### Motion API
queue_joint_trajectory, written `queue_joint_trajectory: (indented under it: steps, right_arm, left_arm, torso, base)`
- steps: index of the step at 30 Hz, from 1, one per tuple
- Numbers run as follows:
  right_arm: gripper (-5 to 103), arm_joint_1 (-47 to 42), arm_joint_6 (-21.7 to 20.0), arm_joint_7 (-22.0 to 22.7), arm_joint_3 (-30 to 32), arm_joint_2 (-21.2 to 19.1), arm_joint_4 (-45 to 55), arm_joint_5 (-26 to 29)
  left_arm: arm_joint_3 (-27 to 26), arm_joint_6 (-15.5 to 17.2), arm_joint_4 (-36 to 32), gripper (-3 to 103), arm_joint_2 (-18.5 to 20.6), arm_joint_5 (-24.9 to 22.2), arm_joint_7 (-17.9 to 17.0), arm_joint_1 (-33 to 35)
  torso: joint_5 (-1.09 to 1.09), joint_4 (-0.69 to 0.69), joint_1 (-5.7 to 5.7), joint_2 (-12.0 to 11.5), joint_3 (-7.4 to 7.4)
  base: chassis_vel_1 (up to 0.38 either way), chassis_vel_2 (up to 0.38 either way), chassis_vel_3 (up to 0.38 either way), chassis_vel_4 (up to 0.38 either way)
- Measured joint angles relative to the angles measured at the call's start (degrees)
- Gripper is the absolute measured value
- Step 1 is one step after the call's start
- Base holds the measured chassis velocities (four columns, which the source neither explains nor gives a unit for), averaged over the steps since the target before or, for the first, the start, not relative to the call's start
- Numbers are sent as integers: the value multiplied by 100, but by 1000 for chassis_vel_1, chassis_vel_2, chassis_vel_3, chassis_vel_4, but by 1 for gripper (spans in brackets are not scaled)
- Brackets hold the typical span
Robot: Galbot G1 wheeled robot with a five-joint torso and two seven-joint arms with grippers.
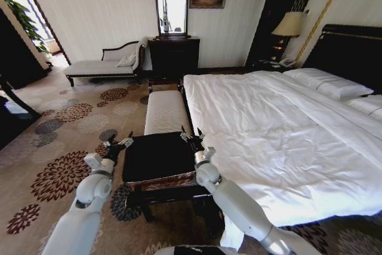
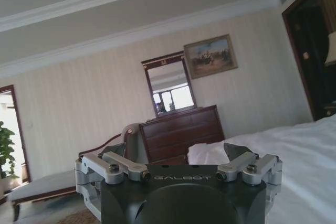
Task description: Fold the clothes on the bed and place them into the basket.
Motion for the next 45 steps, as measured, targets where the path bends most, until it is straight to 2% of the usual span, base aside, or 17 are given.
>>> queue_joint_trajectory:
  steps: [3,5,7,8,10,13,14,16,19,23,45]
  right_arm:
    - [100,-662,-262,248,687,-189,626,-310]
    - [100,-802,-320,298,798,-190,732,-376]
    - [100,-1410,-494,444,1181,-144,1078,-684]
    - [100,-1410,-494,444,1181,-144,1078,-684]
    - [100,-2045,-524,448,1555,-52,1452,-1036]
    - [100,-2872,-359,207,2057,69,2015,-1581]
    - [100,-2872,-359,207,2057,69,2015,-1581]
    - [100,-3173,-214,17,2360,114,2301,-1917]
    - [100,-3403,-131,-155,2648,102,2628,-2075]
    - [100,-3649,-148,-212,2954,-4,3002,-1836]
    - [100,-3623,-184,-212,2940,-9,2974,-1756]
  left_arm:
    - [-604,-325,-148,100,97,-100,-164,734]
    - [-674,-382,-206,100,85,-107,-164,864]
    - [-830,-625,-520,100,-49,-134,-25,1319]
    - [-830,-625,-520,100,-49,-134,-25,1319]
    - [-786,-915,-868,100,-257,-143,194,1691]
    - [-496,-1305,-1501,100,-654,-28,486,2154]
    - [-496,-1305,-1501,100,-654,-28,486,2154]
    - [-395,-1389,-1802,100,-868,74,558,2302]
    - [-342,-1388,-2162,100,-1058,136,652,2491]
    - [-272,-1164,-2575,100,-1170,-67,755,2758]
    - [-255,-1105,-2560,100,-1163,-124,754,2745]
  torso:
    - [1,2,-1,0,0]
    - [0,4,-1,1,-1]
    - [2,3,-2,1,-1]
    - [2,3,-2,1,-1]
    - [2,1,-2,1,-2]
    - [3,-1,-2,1,-1]
    - [3,-1,-2,1,-1]
    - [1,-1,-2,1,-1]
    - [2,1,-2,1,-2]
    - [2,1,-2,0,-1]
    - [1,1,-1,-1,0]
  base:
    - [0,0,0,0]
    - [0,0,0,0]
    - [0,0,0,0]
    - [0,0,0,0]
    - [0,0,0,0]
    - [0,0,0,0]
    - [0,0,0,0]
    - [0,0,0,0]
    - [0,0,0,0]
    - [0,0,0,0]
    - [0,0,0,0]
